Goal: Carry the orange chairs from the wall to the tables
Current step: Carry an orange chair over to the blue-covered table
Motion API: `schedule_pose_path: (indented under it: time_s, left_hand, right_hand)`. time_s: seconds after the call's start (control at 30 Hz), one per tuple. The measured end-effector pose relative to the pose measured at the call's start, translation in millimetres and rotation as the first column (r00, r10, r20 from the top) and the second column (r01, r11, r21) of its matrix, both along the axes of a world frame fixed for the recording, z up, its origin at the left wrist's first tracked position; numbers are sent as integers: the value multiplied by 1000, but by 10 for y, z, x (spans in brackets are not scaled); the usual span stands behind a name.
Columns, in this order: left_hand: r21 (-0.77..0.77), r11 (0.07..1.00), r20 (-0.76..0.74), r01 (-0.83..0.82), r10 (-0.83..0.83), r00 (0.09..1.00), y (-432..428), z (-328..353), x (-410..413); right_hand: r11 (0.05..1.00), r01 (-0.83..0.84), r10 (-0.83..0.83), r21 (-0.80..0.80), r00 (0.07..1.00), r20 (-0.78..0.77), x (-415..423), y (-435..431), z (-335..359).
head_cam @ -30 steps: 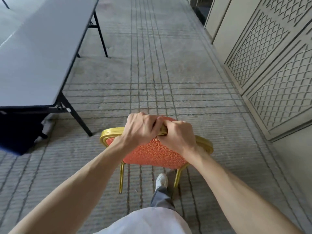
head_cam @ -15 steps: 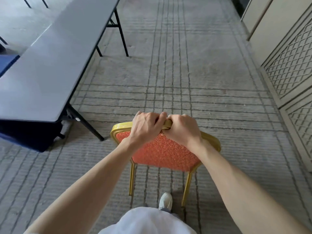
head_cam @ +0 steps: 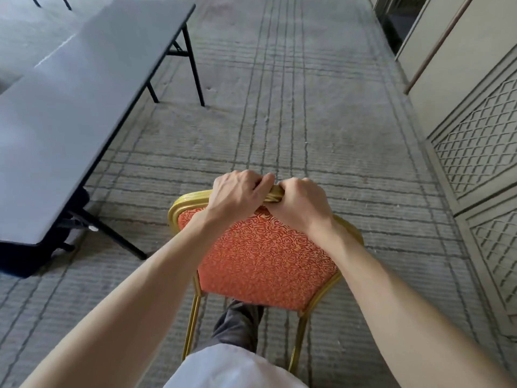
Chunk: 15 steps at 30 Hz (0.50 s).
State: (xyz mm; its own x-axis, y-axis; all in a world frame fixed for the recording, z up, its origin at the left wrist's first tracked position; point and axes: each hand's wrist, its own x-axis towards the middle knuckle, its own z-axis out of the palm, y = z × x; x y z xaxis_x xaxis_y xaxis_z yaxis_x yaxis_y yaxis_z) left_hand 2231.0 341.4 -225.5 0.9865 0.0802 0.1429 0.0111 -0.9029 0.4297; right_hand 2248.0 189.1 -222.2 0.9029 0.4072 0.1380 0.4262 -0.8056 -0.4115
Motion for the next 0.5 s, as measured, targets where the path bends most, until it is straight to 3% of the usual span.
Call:
schedule_pose_path:
  time_s: [0.23, 0.37, 0.5]
  left_hand:
    - [53, 996, 56, -69, 66, 996, -22, -88, 1343]
    - [1, 1000, -18, 17, -17, 1000, -5, -90, 2176]
    - [-16, 998, 2, 63, -63, 998, -43, -26, 2666]
  right_hand:
    - [1000, 27, -28, -10, 995, -98, 1314, 53, -25]
    - [997, 49, -59, -51, 976, -208, 2116, 61, -3]
    - [999, 33, -40, -36, 978, -207, 2582, 2, 49]
